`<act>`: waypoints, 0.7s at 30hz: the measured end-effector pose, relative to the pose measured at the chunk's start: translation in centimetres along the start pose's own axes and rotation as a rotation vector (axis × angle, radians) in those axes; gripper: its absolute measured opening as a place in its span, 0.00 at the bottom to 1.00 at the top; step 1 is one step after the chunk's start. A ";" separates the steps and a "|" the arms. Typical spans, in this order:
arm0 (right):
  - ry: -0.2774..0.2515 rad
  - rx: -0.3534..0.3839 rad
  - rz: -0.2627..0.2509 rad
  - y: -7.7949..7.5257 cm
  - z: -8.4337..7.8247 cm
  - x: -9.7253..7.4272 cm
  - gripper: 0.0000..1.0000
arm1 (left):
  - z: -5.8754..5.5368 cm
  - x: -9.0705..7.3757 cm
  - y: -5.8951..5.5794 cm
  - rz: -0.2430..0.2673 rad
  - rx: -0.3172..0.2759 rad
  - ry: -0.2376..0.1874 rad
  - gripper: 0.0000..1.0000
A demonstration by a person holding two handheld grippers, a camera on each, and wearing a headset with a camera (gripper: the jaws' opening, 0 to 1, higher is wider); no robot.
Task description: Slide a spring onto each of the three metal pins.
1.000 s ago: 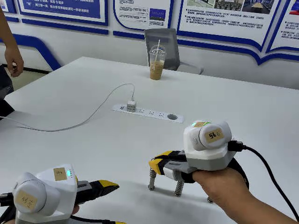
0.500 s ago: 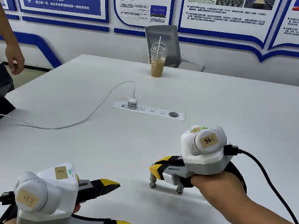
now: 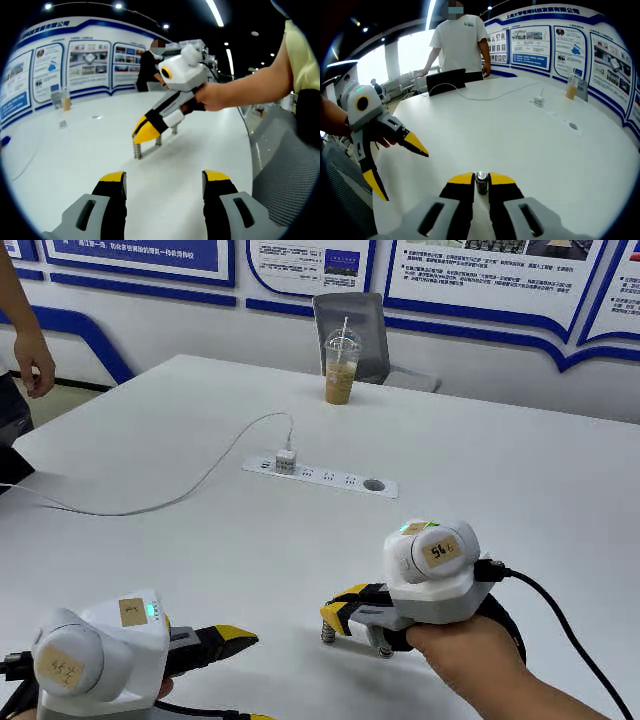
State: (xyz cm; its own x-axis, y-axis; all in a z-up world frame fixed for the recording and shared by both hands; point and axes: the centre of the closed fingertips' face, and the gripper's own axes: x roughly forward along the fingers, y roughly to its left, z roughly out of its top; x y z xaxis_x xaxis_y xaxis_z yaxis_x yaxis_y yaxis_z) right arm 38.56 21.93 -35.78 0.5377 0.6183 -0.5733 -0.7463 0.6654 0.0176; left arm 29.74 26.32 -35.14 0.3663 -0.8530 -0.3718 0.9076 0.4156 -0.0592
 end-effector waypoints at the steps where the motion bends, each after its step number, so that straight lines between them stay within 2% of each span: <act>1: -0.002 0.000 0.001 0.0 0.0 0.0 0.12 | 0.0 0.0 0.0 0.000 0.000 0.000 0.62; 10: 0.002 0.001 -0.002 0.0 -0.3 -0.1 0.13 | 0.1 0.1 0.0 -0.001 0.001 -0.001 0.62; 21: -0.016 0.006 -0.015 0.3 -0.7 -1.6 0.17 | 0.6 0.2 0.0 0.000 0.006 -0.008 0.63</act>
State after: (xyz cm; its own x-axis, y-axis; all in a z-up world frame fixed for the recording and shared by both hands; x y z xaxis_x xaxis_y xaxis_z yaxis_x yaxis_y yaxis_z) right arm 37.17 20.88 -35.48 0.5546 0.6150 -0.5606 -0.7361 0.6768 0.0143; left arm 29.87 25.99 -34.64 0.3679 -0.8556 -0.3642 0.9089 0.4135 -0.0533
